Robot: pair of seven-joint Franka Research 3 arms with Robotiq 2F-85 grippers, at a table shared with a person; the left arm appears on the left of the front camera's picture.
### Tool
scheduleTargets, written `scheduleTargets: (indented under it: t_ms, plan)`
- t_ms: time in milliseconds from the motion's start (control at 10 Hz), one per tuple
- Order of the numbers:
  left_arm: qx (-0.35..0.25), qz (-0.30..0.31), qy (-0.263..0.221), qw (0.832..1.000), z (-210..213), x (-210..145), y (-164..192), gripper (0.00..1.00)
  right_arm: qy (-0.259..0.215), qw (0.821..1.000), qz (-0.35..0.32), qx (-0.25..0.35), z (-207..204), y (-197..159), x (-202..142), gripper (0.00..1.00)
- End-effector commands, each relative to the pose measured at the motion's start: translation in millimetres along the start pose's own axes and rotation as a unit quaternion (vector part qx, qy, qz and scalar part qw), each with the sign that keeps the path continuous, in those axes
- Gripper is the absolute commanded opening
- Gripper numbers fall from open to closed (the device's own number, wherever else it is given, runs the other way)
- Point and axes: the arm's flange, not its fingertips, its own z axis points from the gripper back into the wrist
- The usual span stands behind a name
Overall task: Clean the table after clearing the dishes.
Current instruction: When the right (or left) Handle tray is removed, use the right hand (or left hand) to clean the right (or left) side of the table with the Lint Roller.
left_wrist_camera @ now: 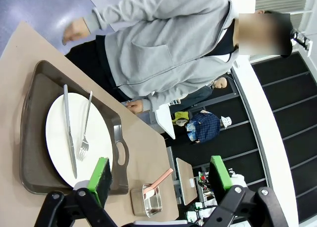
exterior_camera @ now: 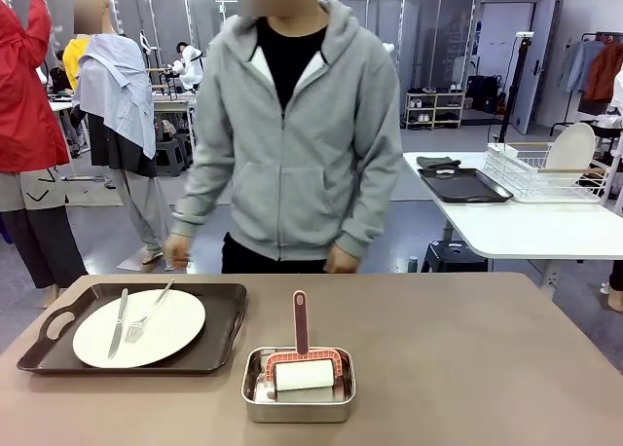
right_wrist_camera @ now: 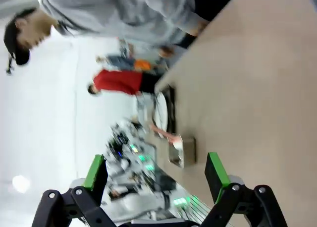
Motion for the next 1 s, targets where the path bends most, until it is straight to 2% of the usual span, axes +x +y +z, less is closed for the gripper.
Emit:
scheduleTargets:
  t_ms: [0, 200, 900]
  plan:
    - [-0.01, -0.002, -0.007, 1.0, 2.5, 3.6, -1.6, 1.0, 0.041, 0.998, 0.048, -0.004, 6.6, 6.1, 2.0, 1.0]
    - [-0.01, -0.002, -0.007, 1.0, 2.5, 3.6, -1.6, 1.0, 0.03, 0.999, 0.022, -0.012, 0.7, 7.4, 0.3, 1.0]
    - [-0.01, -0.002, -0.007, 1.0, 2.5, 3.6, -1.6, 1.0, 0.03, 0.999, 0.022, -0.012, 0.7, 7.4, 0.3, 1.0]
